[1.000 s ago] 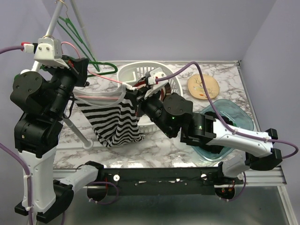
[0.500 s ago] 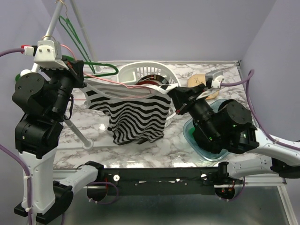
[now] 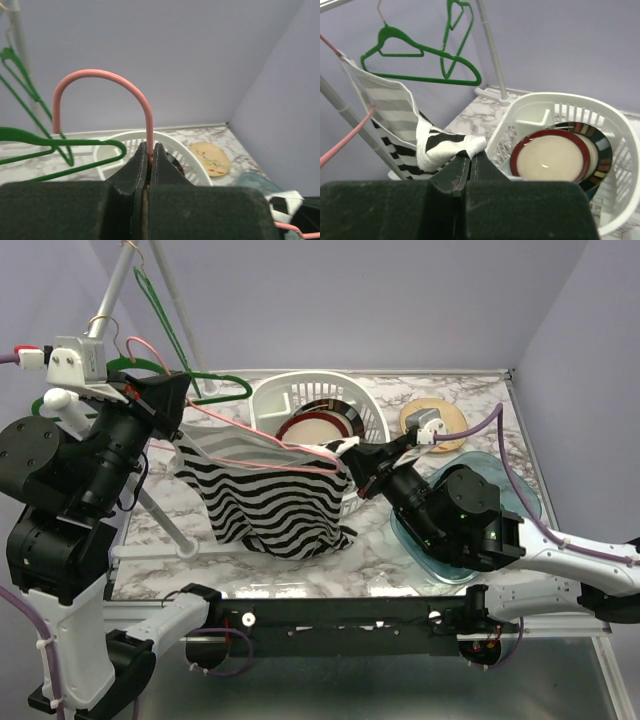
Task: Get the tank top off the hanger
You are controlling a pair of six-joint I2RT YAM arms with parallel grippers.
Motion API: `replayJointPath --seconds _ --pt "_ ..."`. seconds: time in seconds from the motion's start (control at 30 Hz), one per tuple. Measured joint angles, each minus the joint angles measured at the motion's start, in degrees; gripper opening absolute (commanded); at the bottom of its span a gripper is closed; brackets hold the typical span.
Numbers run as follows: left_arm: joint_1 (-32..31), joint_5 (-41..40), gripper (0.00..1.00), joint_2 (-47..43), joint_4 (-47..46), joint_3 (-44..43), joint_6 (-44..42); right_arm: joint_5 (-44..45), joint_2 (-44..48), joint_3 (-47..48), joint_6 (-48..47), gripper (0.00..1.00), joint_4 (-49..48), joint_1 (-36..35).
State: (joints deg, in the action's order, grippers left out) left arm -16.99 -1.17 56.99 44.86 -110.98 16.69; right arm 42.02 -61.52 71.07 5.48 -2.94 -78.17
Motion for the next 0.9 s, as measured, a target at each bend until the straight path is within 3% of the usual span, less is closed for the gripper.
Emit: replayJointPath --seconds 0.23,0.43,0.77,0.9 --pt "0.0 16.41 0.0 -5.22 -3.8 3.06 10.95 -9.99 -4.04 0.94 1.14 0.01 -3.69 1.11" --pt "-0.02 24.98 0.0 -8.31 -8.11 2.73 17.81 -15.23 -9.97 3.56 2.14 0.01 -3.98 1.97" --pt "-0.02 28.96 0.0 -8.74 -9.75 0.46 18.01 -17.51 -9.18 11.06 0.07 0.01 0.39 2.64" --pt "-0.02 28.83 0.0 -8.92 -8.72 0.04 15.8 -18.03 -7.98 20.5 -4.98 0.01 7.78 2.67"
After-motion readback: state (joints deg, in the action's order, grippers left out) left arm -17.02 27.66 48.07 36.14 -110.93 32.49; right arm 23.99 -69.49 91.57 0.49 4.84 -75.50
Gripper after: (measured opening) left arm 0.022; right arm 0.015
